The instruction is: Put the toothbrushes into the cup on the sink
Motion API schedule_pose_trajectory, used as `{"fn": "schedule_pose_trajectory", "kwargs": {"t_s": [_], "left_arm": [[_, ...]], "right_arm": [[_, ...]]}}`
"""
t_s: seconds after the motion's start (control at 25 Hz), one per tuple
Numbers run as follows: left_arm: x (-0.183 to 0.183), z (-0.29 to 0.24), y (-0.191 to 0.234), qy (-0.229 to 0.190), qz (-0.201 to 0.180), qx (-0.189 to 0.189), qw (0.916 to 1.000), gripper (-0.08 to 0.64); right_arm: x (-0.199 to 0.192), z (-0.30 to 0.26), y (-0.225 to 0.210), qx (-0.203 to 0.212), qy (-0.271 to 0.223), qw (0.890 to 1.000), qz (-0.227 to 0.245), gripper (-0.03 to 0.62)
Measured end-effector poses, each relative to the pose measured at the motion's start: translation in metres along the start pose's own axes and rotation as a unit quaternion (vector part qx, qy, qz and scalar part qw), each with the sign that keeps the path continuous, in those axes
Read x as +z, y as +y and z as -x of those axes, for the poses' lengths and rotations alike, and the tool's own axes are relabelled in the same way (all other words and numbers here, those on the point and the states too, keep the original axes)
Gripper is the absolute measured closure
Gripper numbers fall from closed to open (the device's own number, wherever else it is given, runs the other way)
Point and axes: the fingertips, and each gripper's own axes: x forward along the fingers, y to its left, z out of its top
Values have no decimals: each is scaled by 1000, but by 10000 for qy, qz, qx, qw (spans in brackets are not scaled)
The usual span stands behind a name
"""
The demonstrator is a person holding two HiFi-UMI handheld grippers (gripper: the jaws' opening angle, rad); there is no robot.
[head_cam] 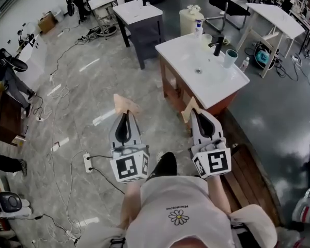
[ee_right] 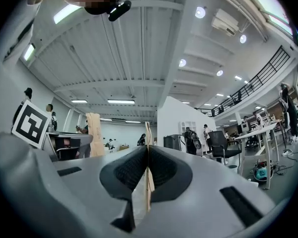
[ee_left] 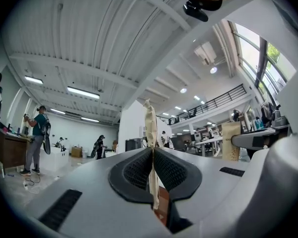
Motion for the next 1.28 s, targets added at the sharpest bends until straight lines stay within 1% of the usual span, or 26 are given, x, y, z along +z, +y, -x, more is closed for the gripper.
{"fn": "schedule_pose_trajectory", "kwargs": {"t_s": [0.2,0.44,0.64,0.76,0.92,1.0,1.12,1.28], "left_arm": [[3,-31,-7,-154,51,-121,9998,534],[-12,-90,-7,-165,150,-314,9993,534],[-36,-150,-4,-95,211,-536,9983,534],[-47,-195,4,-121,248,-612,9977,534],[-54,-268,21,-211,258,-723,9968,534],[-54,-305,31,-242,233,-770,9965,534],[-51,-360,47,-312,296,-847,9955,534],[-50,-424,66,-361,310,-915,9947,534]], "right_arm": [[2,-20,-20,-93,-43,9999,76,577],[-10,-61,-48,-295,-52,9995,125,577],[-29,-110,-72,-475,-11,9988,147,577],[-40,-151,-86,-531,29,9984,183,577],[-47,-220,-106,-585,50,9980,240,577],[-47,-256,-115,-608,50,9978,246,577],[-43,-311,-129,-632,6,9975,302,577],[-43,-374,-142,-559,-13,9976,410,577]]}}
